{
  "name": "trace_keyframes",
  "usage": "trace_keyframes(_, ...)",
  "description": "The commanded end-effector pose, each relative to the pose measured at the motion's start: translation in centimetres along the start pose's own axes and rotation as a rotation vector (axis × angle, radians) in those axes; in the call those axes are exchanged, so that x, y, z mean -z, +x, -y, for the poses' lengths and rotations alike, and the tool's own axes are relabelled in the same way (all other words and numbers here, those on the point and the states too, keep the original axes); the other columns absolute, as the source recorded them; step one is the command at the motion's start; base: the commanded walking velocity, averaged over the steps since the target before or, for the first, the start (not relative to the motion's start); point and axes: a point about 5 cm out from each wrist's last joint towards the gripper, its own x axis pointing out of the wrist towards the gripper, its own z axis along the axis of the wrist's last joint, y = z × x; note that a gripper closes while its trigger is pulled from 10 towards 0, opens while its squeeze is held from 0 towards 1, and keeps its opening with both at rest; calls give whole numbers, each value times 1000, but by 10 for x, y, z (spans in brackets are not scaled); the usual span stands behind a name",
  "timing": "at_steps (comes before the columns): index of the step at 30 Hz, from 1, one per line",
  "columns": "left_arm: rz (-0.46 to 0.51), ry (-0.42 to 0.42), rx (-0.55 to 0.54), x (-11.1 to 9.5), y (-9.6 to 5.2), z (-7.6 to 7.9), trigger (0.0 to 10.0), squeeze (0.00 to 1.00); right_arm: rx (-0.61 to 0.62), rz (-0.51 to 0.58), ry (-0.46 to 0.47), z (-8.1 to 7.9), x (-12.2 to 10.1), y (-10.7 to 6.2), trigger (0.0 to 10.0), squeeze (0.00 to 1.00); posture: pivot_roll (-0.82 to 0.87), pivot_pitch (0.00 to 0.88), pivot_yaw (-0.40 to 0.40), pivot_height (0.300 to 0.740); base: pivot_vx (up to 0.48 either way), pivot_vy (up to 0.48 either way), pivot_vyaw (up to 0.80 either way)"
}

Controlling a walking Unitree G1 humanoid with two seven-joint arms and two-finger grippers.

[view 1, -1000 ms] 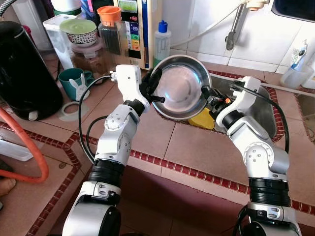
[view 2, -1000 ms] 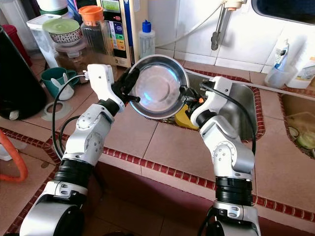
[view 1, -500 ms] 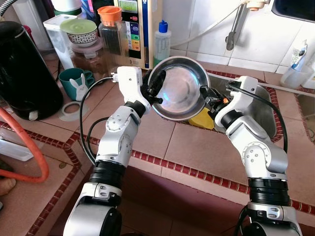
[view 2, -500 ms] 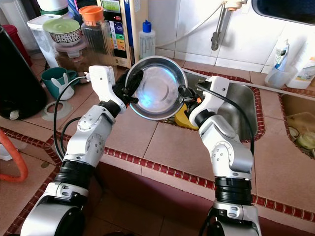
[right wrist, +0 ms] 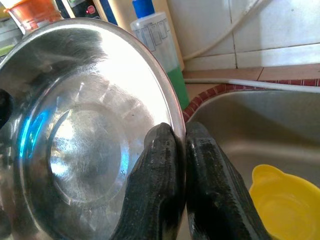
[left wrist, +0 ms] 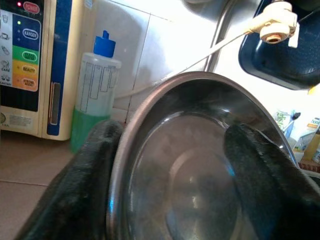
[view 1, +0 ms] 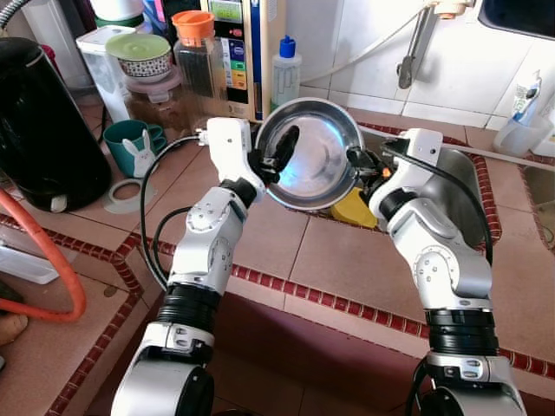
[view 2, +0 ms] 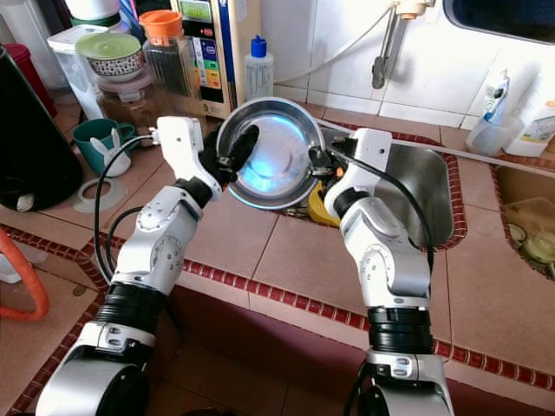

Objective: Kitchen organization

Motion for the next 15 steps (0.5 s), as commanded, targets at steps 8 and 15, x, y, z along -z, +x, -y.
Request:
trace_keyframes(8, -6, 7, 40, 0, -1, 8, 10000, 1000, 162, 19, -47, 16, -6, 4, 0, 0, 21, 23, 20, 740, 0, 0, 0)
trace_keyframes(15, -29, 6, 38, 6, -7, 8, 10000, 1000, 285, 23, -72, 36, -5, 2, 0, 0, 25, 26, 22, 740, 0, 0, 0)
